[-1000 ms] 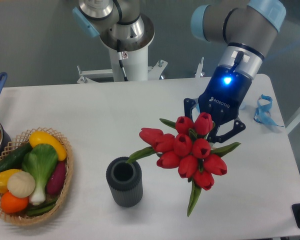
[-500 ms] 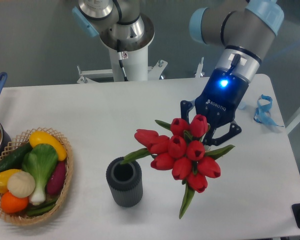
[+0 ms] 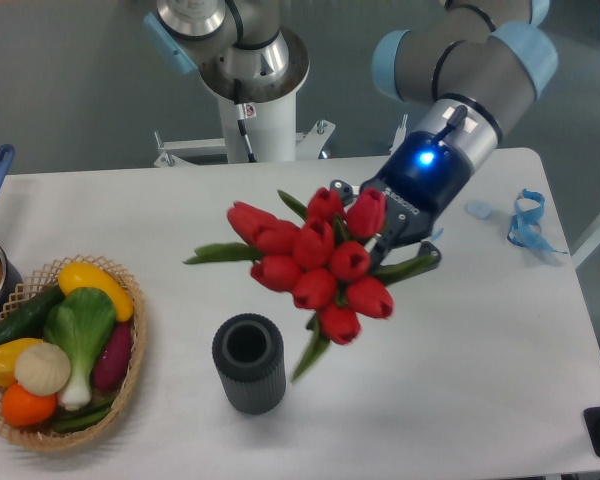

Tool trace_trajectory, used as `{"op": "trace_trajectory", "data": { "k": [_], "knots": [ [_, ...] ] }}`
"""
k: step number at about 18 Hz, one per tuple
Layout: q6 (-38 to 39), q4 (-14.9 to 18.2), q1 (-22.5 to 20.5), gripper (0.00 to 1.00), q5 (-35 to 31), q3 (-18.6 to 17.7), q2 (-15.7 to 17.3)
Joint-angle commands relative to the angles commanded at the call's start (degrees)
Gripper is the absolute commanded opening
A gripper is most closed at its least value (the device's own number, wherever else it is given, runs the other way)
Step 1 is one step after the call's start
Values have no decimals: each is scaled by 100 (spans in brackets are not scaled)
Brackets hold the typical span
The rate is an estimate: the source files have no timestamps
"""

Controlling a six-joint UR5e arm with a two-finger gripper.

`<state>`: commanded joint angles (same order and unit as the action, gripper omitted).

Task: Insert the flowers into the vase
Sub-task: 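Carry the tulip bunch over the dark grey vase, stems downward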

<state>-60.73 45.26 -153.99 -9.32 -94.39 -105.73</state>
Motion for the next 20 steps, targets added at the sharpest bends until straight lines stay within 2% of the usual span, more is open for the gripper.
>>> {"op": "trace_trajectory", "data": {
  "k": [5, 9, 20],
  "knots": [
    [0, -9, 299, 28, 18, -106, 26],
    [-17, -18, 369, 28, 237, -106, 0],
    [-554, -18, 554, 28, 264, -89, -325]
  ]
}}
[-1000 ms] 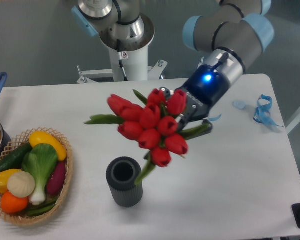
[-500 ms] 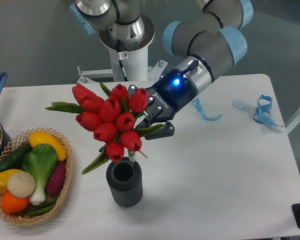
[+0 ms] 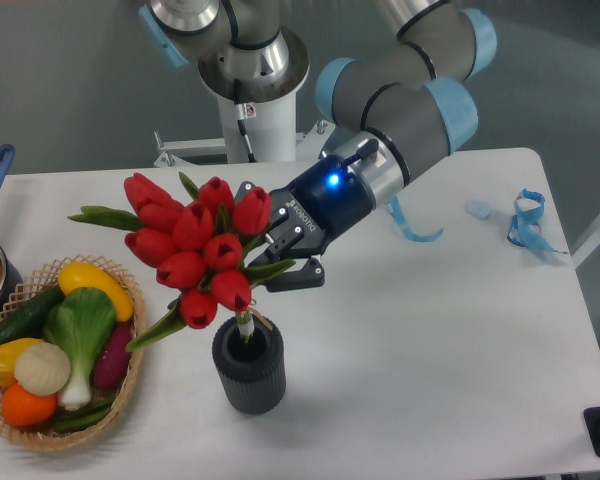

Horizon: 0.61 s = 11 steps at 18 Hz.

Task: Insert the flowers into the vase
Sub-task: 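Lower the tulip stems into the vase opening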

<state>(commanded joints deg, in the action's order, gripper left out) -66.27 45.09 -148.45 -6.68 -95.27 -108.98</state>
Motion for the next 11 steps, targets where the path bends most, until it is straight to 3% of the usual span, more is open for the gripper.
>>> {"op": "trace_trajectory", "data": {
  "k": [11],
  "knots": [
    [-545, 9, -35, 28, -9, -448, -237]
  ]
}}
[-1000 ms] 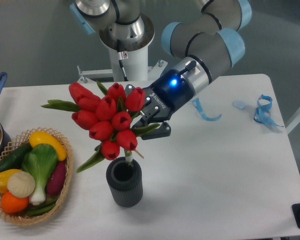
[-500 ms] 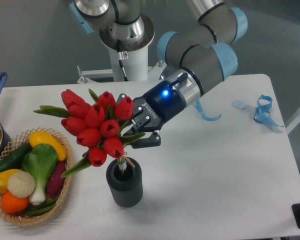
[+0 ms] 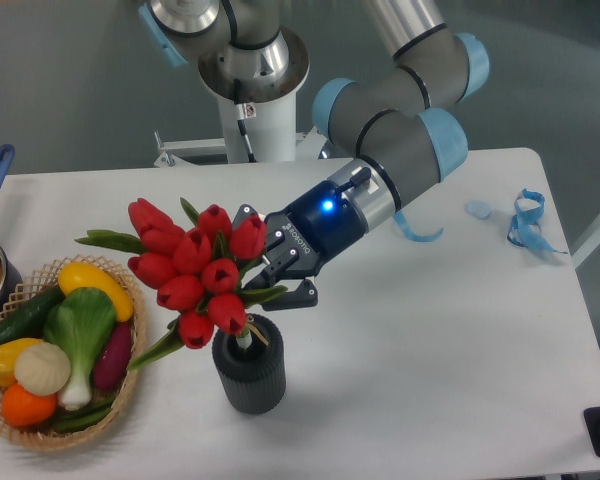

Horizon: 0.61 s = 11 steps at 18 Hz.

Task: Insert the flowers into the vase
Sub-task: 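Lower the tulip stems into the vase opening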

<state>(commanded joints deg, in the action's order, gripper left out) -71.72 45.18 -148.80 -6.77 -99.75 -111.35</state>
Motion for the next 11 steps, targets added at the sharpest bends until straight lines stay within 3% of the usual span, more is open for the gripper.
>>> {"op": "trace_trajectory", "data": {
  "k": [11],
  "knots": [
    [-887, 0, -9, 28, -26, -510, -405]
  ]
}}
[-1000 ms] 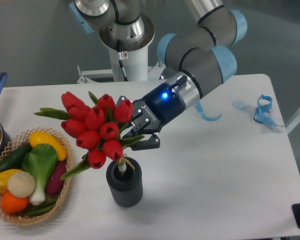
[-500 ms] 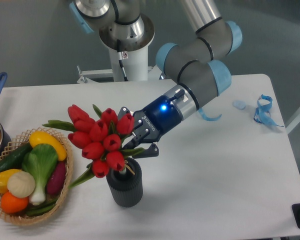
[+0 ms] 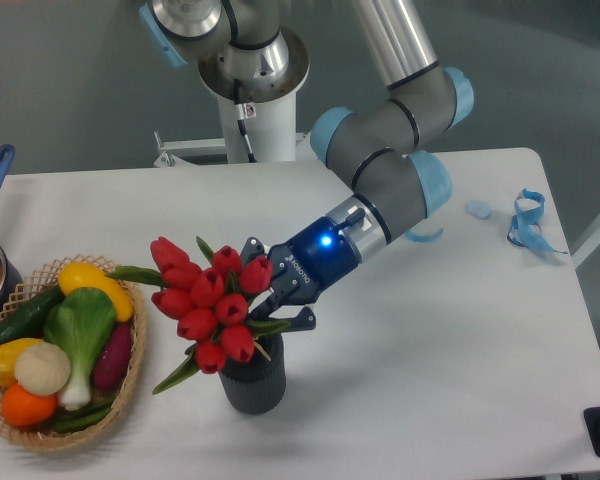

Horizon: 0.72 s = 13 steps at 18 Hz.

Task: Insert the flowers into the vase
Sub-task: 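Lower the tulip stems into the vase opening, then open the gripper to release the tulips in the vase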

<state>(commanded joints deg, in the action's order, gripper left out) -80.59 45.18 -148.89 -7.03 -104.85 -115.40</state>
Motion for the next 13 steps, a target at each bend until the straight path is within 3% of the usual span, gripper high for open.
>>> {"op": "trace_trajectory", "data": {
  "k": [7, 9, 11, 13],
  "knots": [
    [-369, -9, 0, 29, -26, -36, -237],
    [-405, -9, -44, 54, -35, 43, -299],
    [-414, -9, -61, 72, -35, 70, -299],
    [-414, -9, -88, 82, -35, 70, -299]
  ]
}}
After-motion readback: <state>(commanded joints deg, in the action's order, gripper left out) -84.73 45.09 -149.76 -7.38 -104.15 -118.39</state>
